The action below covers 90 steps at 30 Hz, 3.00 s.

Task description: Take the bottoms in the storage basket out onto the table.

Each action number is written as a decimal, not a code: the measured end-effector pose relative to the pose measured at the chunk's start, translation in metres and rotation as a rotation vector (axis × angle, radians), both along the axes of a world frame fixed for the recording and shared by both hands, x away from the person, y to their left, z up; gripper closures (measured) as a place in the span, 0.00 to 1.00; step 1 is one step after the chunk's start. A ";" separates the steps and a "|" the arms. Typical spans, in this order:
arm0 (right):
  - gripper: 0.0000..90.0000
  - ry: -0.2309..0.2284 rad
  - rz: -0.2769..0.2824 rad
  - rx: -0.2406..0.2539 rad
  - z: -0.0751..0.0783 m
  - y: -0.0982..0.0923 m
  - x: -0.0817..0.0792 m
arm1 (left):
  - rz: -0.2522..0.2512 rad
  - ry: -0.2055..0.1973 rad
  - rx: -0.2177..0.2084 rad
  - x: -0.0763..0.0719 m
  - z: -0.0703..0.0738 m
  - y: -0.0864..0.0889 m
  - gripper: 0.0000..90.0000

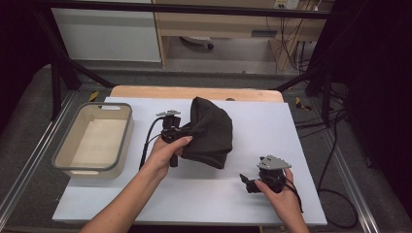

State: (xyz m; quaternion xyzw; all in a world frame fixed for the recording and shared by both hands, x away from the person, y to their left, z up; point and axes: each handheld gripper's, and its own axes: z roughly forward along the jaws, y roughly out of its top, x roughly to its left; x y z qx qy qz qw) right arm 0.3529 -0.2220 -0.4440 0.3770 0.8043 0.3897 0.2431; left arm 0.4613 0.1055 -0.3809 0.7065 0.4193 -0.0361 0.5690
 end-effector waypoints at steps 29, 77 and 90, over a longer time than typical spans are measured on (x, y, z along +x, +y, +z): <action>0.04 -0.028 -0.075 -0.018 0.001 -0.005 -0.006 | -0.053 -0.001 0.056 -0.019 -0.025 -0.013 0.77; 0.04 -0.046 -0.112 -0.020 0.002 -0.012 -0.004 | -0.076 -0.073 0.117 -0.049 -0.049 -0.003 0.78; 0.05 -0.058 -0.142 -0.028 0.002 -0.013 -0.006 | -0.074 -0.123 0.142 -0.055 -0.050 0.000 0.79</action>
